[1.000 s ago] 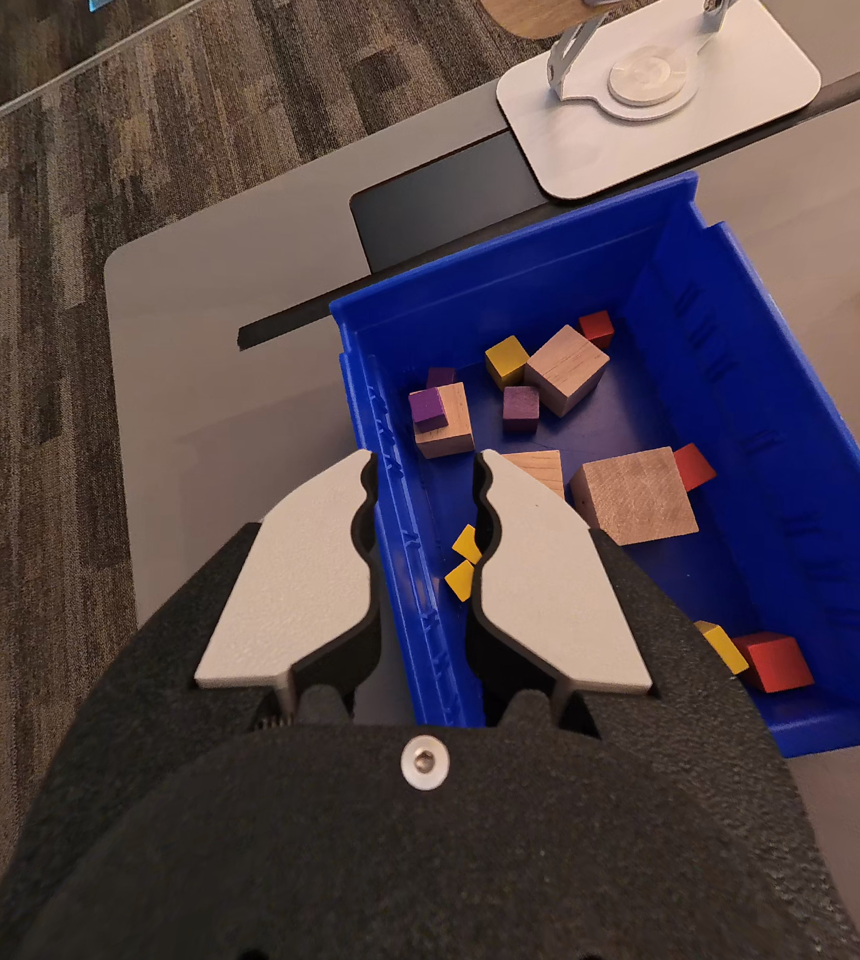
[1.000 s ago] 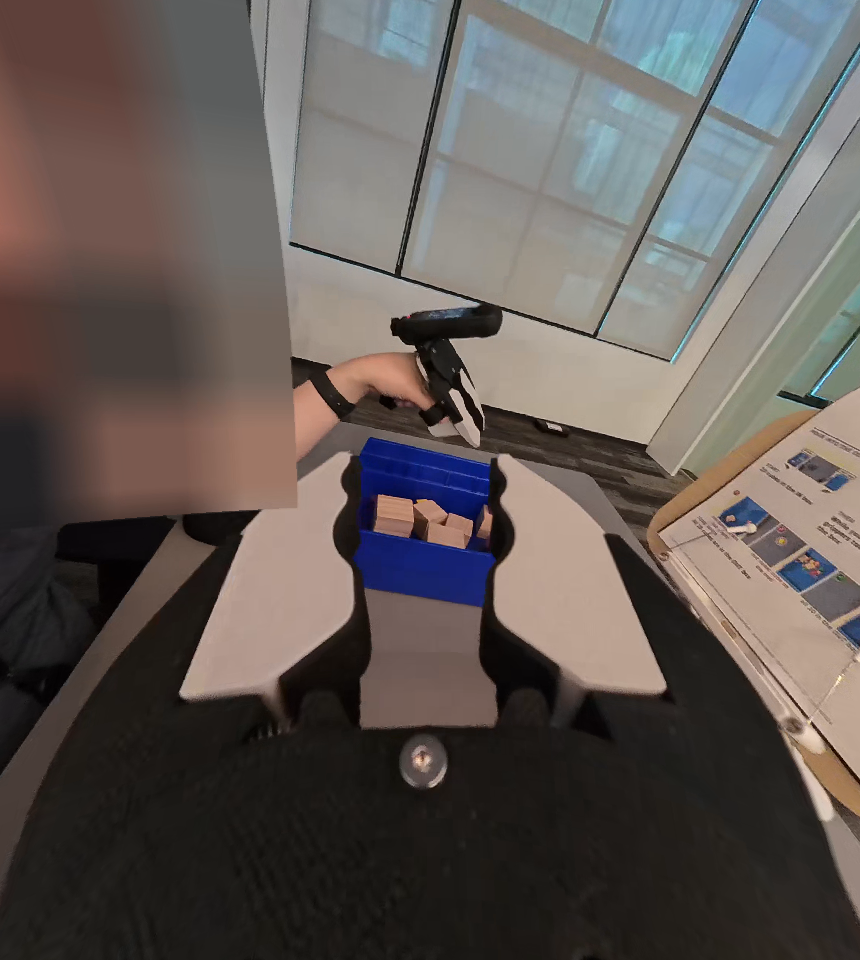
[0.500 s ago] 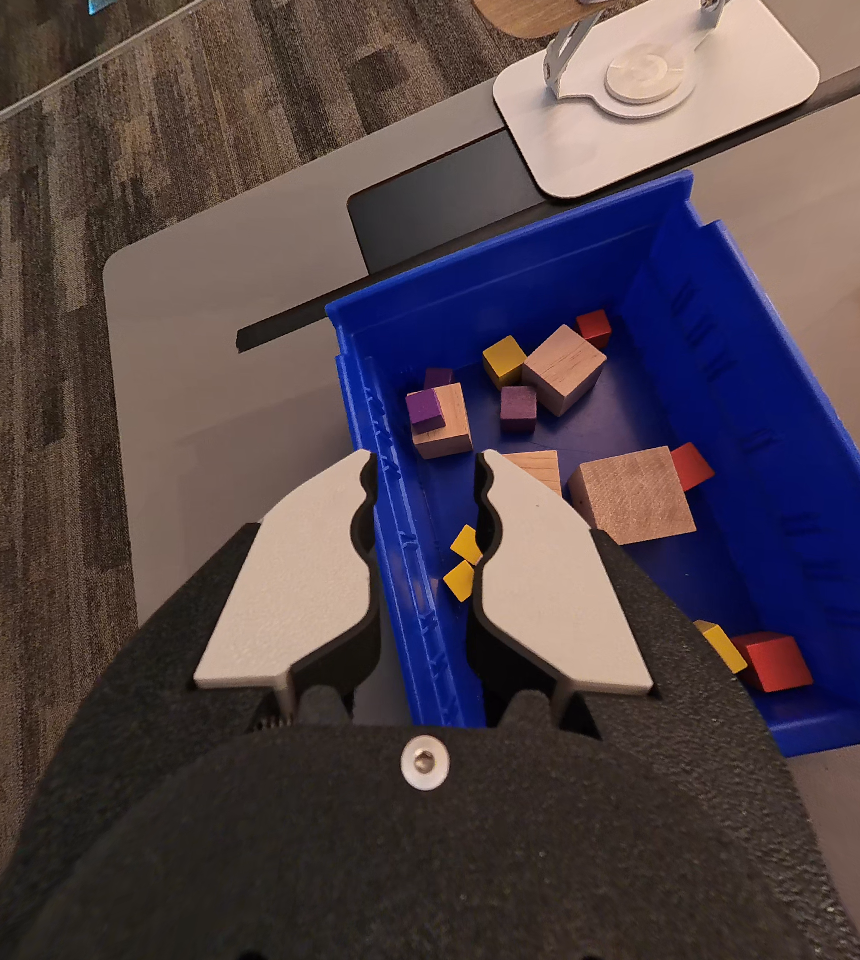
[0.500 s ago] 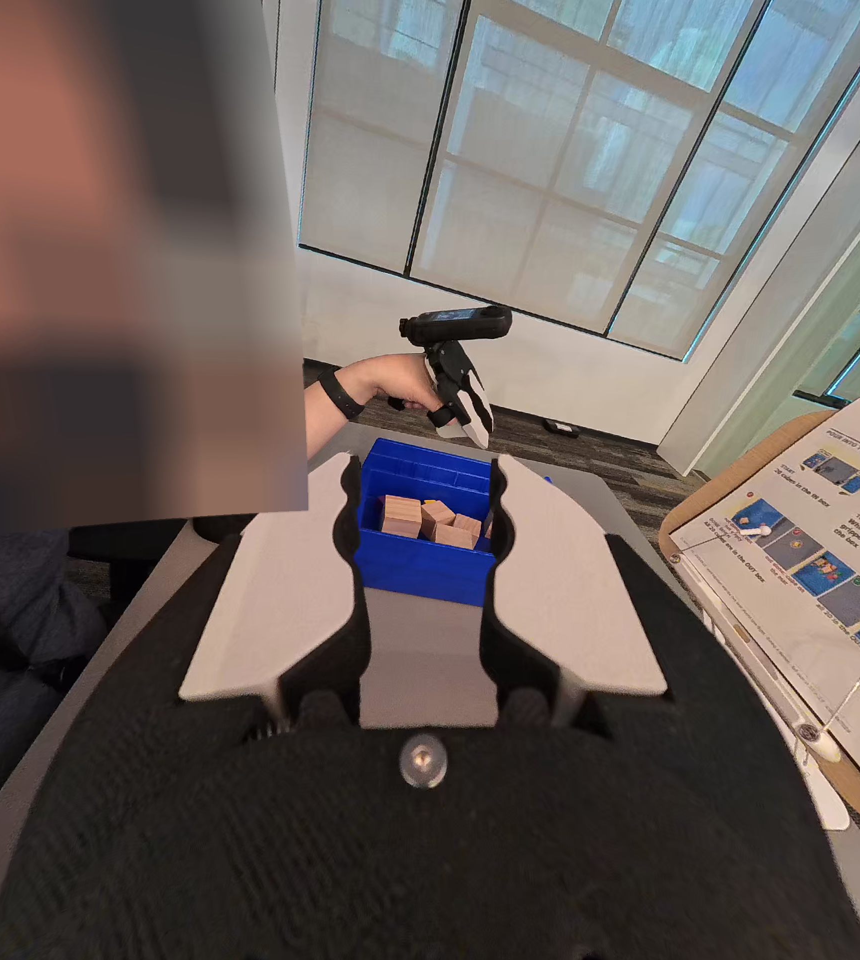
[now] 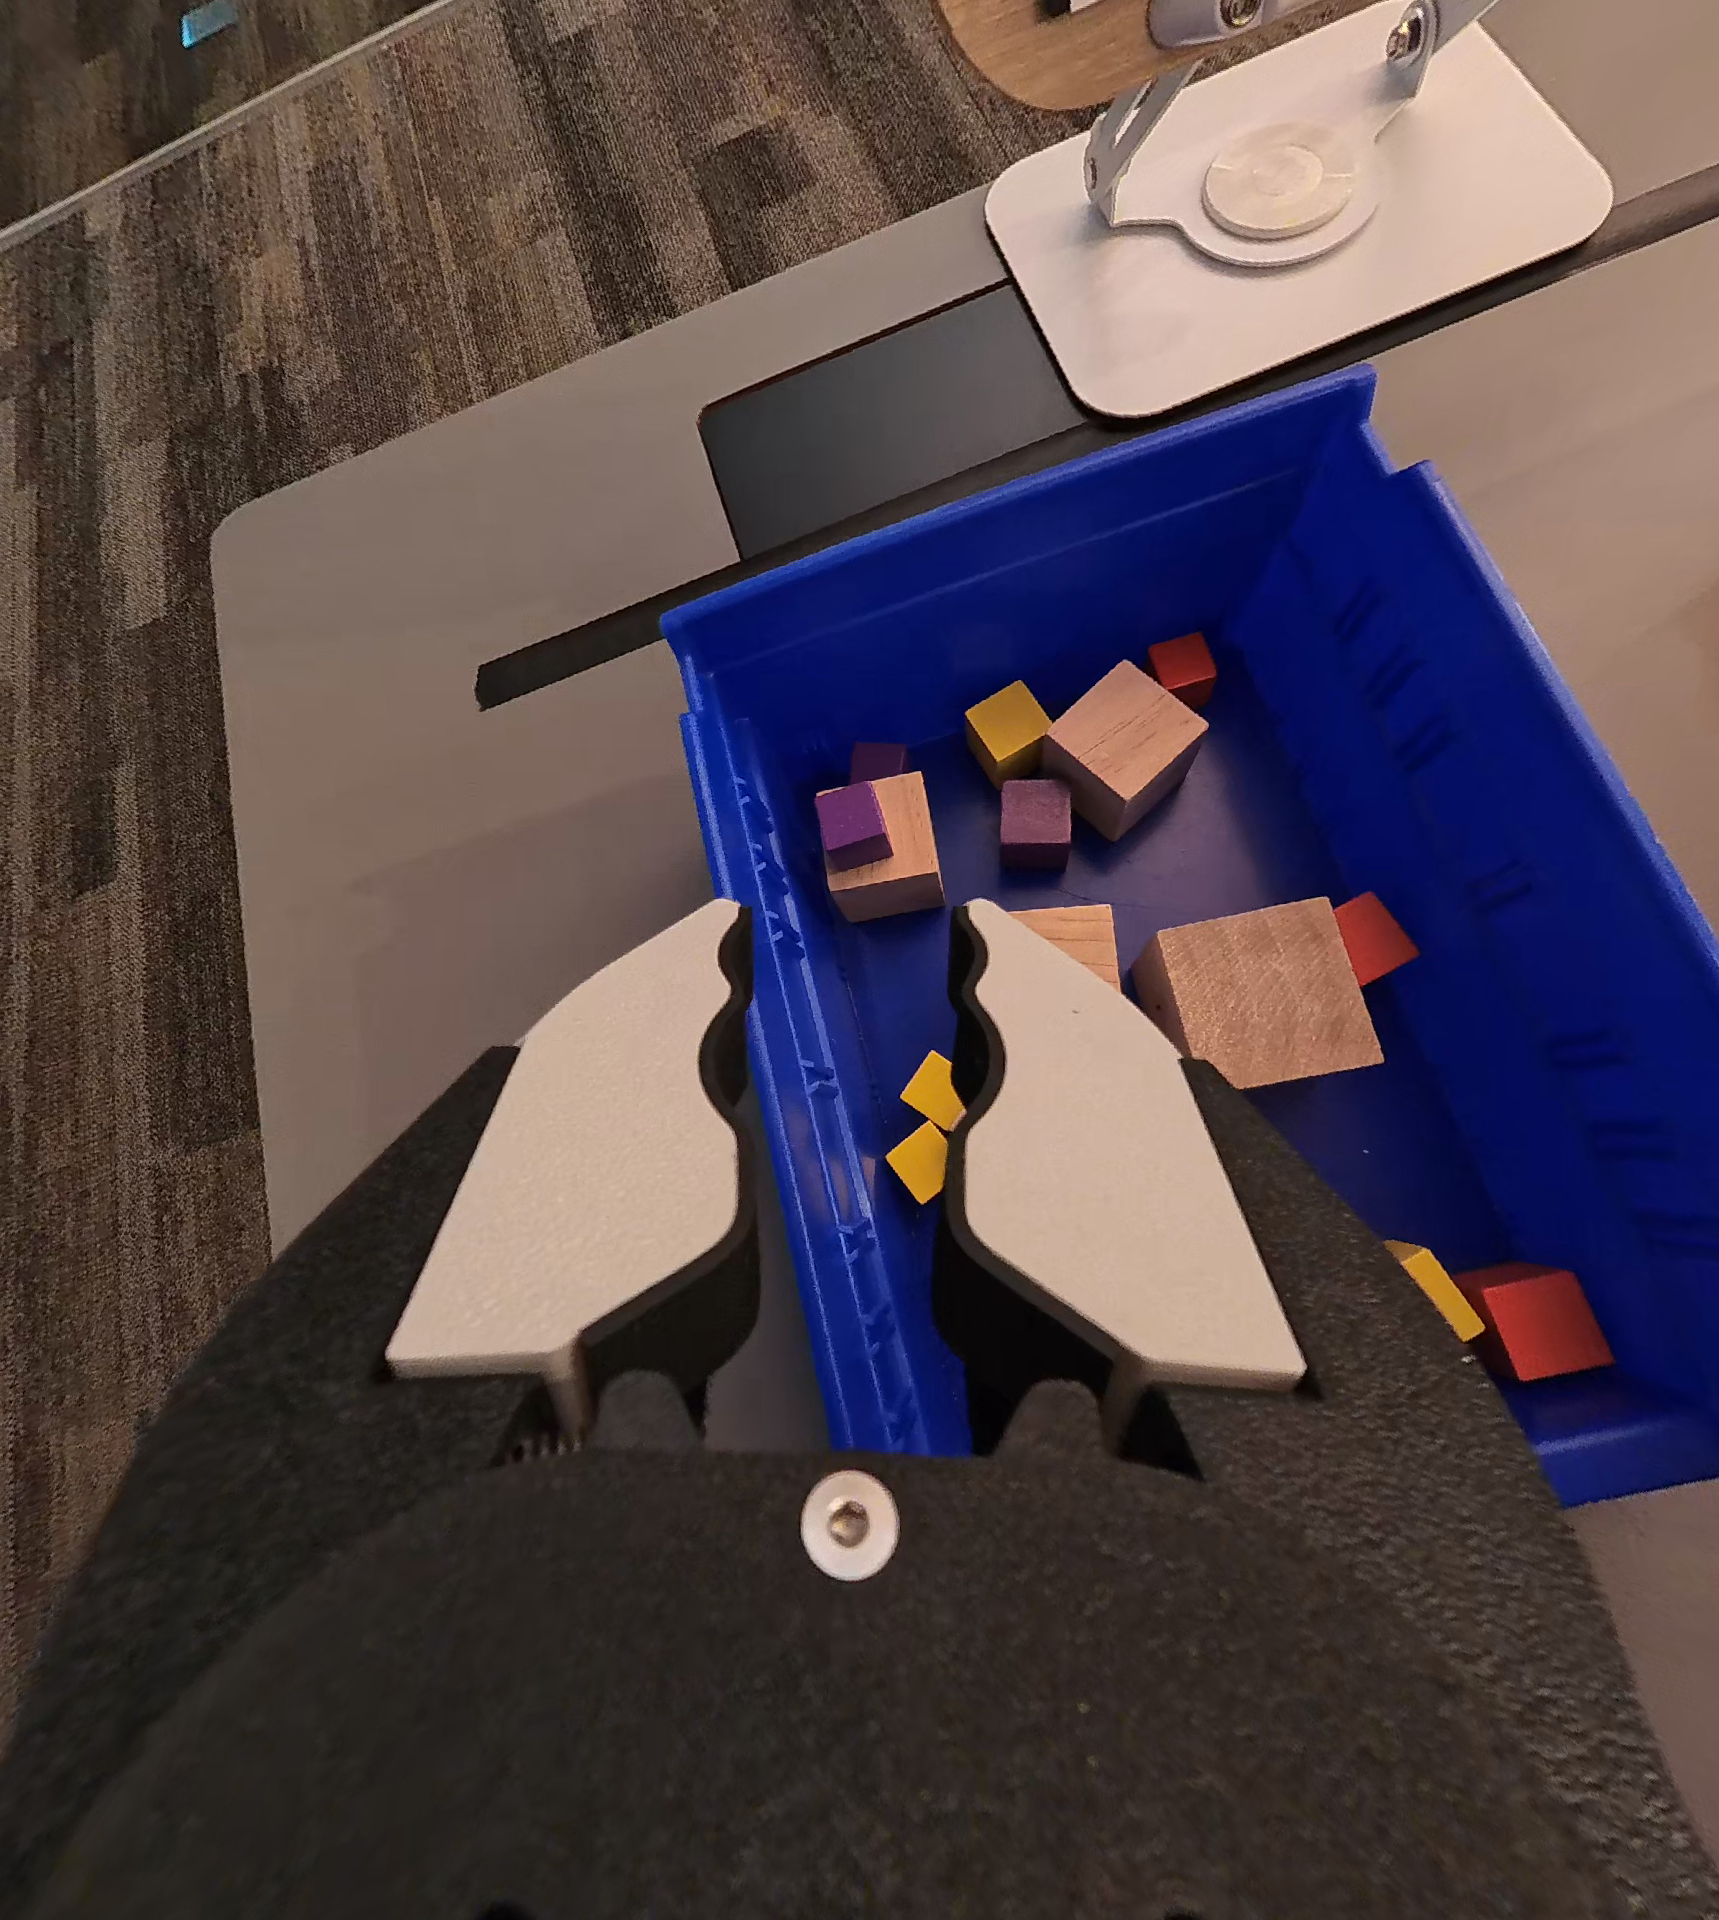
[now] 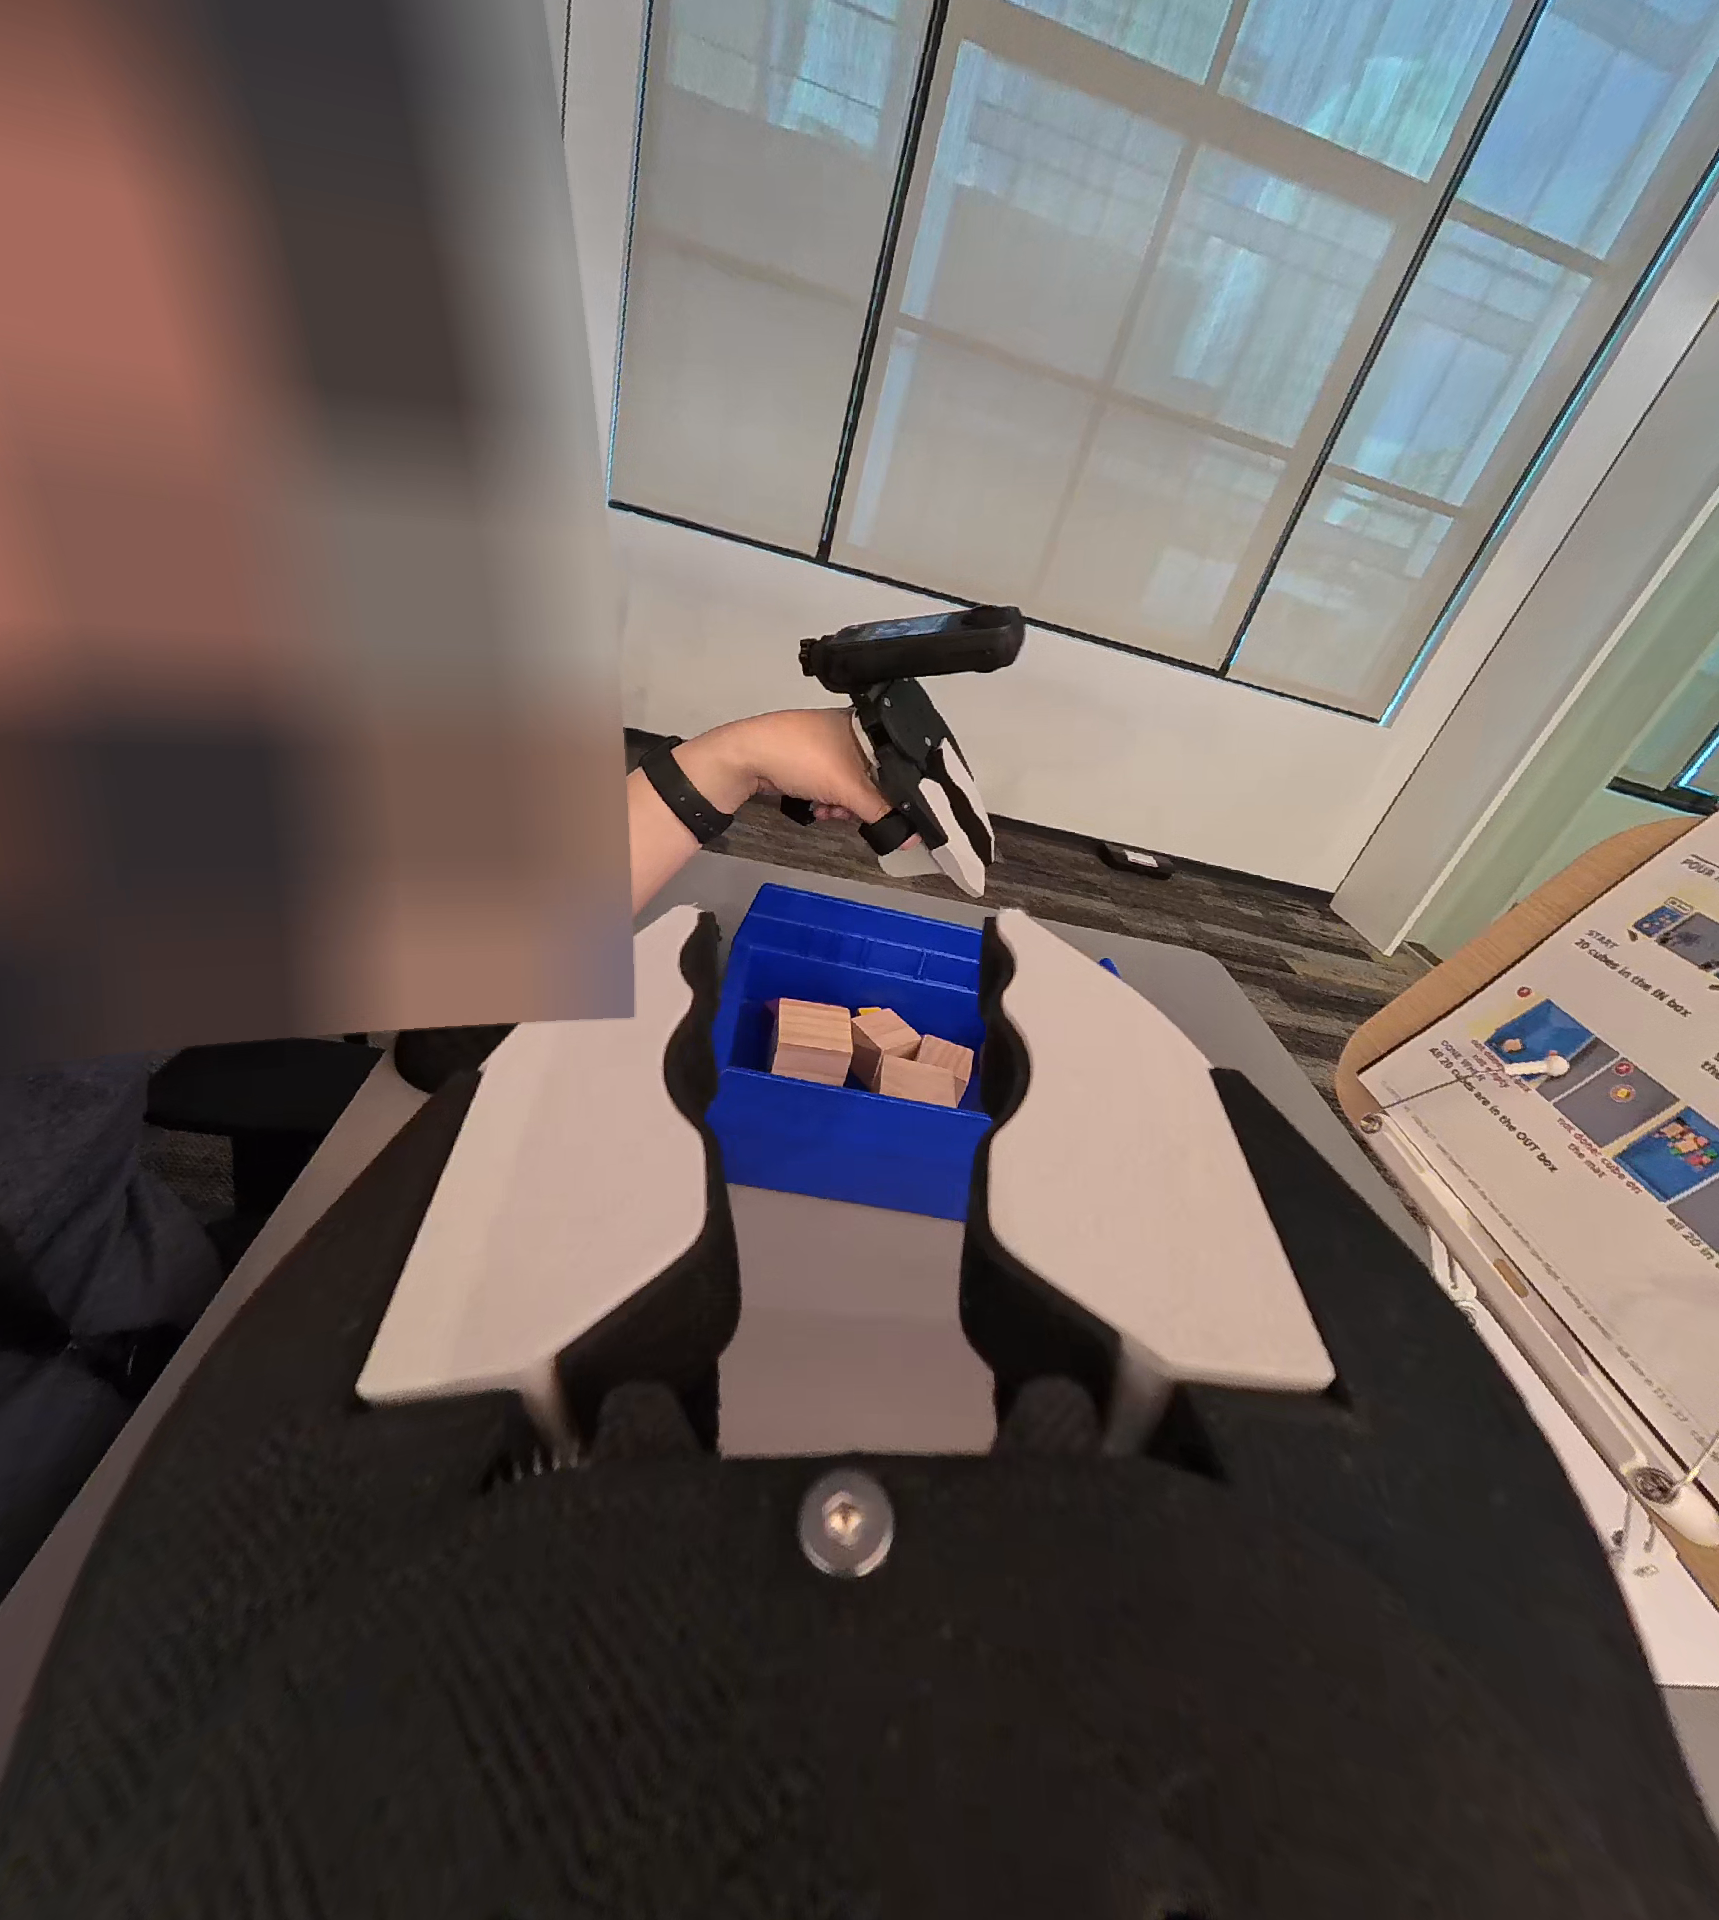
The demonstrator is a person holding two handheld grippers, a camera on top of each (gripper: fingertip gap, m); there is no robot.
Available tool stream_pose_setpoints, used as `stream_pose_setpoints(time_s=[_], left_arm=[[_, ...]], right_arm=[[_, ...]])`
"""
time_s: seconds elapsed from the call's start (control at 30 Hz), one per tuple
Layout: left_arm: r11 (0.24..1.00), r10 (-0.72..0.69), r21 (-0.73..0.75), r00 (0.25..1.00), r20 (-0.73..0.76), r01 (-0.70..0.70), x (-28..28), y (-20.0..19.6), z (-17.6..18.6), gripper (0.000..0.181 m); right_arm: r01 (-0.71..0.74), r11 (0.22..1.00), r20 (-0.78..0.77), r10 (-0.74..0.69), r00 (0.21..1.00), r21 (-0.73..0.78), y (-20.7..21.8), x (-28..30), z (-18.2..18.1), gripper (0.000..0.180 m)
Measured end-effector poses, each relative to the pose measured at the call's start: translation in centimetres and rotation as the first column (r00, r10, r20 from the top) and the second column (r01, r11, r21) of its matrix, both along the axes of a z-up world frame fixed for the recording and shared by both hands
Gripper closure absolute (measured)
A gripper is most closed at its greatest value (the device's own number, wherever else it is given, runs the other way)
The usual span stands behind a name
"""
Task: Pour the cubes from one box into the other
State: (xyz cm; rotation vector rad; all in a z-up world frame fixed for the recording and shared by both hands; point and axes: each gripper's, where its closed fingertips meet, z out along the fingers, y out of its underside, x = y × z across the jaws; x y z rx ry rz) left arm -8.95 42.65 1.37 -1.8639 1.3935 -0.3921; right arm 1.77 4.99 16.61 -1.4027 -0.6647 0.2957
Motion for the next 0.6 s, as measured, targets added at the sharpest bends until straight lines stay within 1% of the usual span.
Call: stream_pose_setpoints(time_s=[0.13, 0.3, 0.4, 0.5, 0.57, 0.6], left_arm=[[1.000, -0.013, -0.014, 0.999, 0.032, 0.014, -0.1, -0.2, 0.5, 0.145], [0.998, -0.052, -0.037, 0.993, 0.105, 0.056, -0.1, -0.8, 1.7, 0.145], [0.987, -0.125, -0.077, 0.974, 0.187, 0.141, 0.2, -2.2, 2.7, 0.144], [0.964, -0.197, -0.115, 0.936, 0.290, 0.238, 0.4, -3.8, 4.3, 0.145], [0.961, -0.209, -0.103, 0.919, 0.334, 0.256, 0.2, -4.2, 5.3, 0.145], [0.968, -0.193, -0.089, 0.919, 0.343, 0.236, 0.0, -3.9, 5.7, 0.145]], right_arm=[[0.009, 1.000, -0.018, -0.010, 1.000, -0.003, 0.4, 0.3, 0.0, 0.131], [0.055, 0.998, -0.060, -0.056, 0.997, -0.017, 1.4, 1.4, -0.2, 0.128], [0.169, 0.984, -0.098, -0.174, 0.980, -0.056, 2.9, 3.4, -0.6, 0.128], [0.270, 0.955, -0.165, -0.288, 0.943, -0.120, 4.2, 5.8, -1.3, 0.128], [0.338, 0.929, -0.198, -0.364, 0.910, -0.151, 4.8, 7.6, -1.8, 0.128], [0.374, 0.913, -0.198, -0.401, 0.894, -0.161, 5.0, 8.4, -2.1, 0.128]])
